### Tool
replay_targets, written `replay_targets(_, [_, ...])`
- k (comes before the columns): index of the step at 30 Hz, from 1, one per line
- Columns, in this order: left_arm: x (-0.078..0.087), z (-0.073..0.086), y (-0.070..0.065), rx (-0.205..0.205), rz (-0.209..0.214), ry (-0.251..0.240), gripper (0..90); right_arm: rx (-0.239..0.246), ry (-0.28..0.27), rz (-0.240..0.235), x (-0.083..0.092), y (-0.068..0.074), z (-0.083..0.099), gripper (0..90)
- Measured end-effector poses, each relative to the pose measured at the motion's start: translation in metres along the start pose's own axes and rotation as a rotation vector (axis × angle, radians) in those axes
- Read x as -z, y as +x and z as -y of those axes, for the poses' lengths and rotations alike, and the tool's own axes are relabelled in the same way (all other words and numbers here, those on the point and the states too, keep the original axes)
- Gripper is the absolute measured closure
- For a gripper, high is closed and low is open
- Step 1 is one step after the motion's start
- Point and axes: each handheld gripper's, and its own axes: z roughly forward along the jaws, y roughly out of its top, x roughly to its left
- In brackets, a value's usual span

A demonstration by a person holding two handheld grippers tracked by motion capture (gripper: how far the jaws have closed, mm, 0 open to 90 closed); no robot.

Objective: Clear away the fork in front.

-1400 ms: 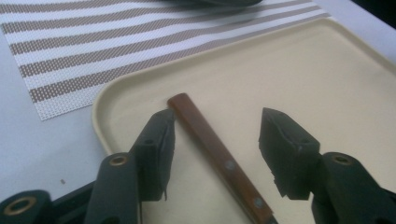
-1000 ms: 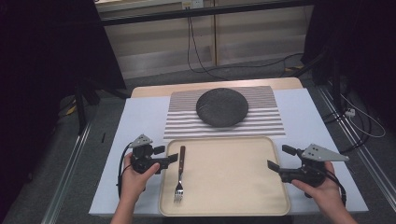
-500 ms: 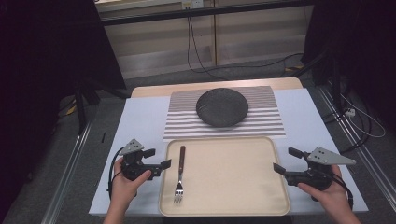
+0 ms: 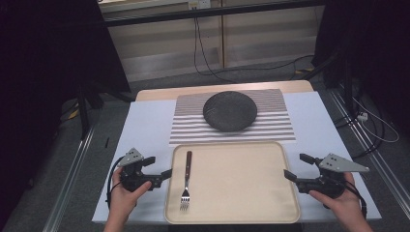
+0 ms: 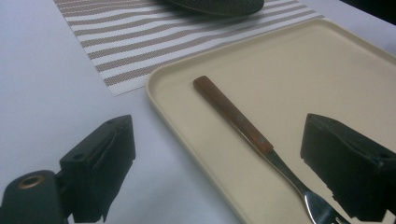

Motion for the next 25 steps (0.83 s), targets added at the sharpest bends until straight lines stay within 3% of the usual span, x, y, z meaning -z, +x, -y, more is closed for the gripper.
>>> replay_targets(11, [0.0042,0.0048,0.0004,-0.007,-0.007,-0.013,9.5,0.025,-0.001,0.000,0.0022,-0.0012,0.0025,16.6])
replay_targets(25, [0.0036,0.0087,0.0000,0.000,-0.006,-0.024,8.9,0.021,-0.002,0.000,0.0021,-0.0025,0.0039,16.6])
